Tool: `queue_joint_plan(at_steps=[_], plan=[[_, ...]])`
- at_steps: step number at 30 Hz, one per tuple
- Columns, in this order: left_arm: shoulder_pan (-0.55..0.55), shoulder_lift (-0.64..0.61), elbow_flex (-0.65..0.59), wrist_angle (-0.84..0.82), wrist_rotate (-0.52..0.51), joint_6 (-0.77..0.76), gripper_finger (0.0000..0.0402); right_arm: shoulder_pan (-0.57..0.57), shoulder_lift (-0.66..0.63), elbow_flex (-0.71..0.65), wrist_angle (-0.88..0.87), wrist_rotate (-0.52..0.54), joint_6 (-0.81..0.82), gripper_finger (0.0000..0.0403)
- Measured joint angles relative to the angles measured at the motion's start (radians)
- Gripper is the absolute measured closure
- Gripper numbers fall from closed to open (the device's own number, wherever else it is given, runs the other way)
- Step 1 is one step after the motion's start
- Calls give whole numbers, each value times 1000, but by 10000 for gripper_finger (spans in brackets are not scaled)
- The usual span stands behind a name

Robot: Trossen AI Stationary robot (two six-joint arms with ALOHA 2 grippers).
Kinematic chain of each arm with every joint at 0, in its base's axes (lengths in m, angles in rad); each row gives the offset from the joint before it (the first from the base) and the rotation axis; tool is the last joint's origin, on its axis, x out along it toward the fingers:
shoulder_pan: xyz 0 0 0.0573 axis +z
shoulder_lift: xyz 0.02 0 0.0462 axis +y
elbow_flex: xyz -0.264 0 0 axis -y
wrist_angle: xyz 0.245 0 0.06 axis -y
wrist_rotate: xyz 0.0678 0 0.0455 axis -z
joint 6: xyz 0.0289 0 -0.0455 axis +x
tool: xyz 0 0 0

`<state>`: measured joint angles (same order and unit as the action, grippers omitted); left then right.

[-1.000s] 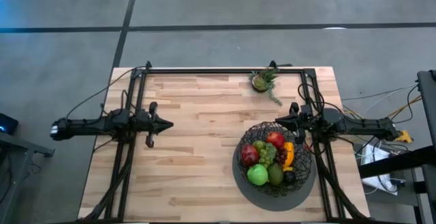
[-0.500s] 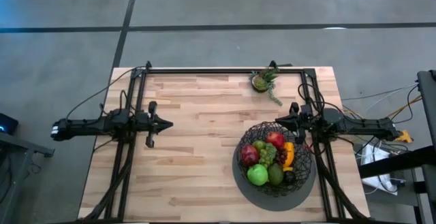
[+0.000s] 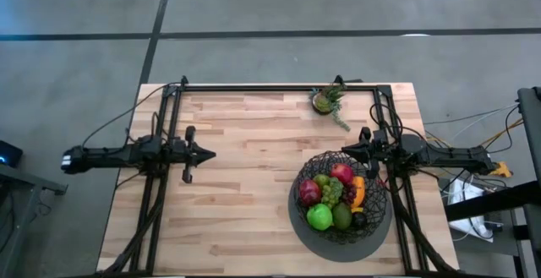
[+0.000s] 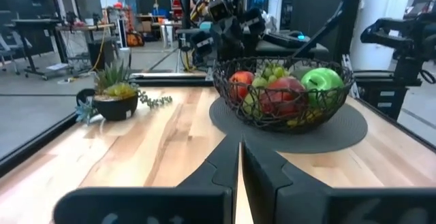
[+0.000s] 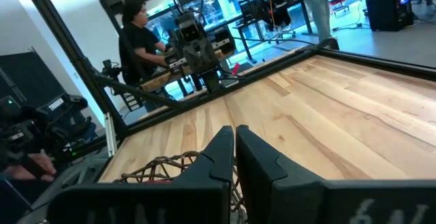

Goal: Build produce basket
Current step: Return to Home Position

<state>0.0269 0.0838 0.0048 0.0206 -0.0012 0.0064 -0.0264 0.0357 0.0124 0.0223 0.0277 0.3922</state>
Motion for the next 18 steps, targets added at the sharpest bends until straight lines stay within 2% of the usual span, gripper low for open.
queue_joint_plan(at_steps=[18], plan=[[0,95,0,4,0,0,400,0,0,0,0,0,0,394]])
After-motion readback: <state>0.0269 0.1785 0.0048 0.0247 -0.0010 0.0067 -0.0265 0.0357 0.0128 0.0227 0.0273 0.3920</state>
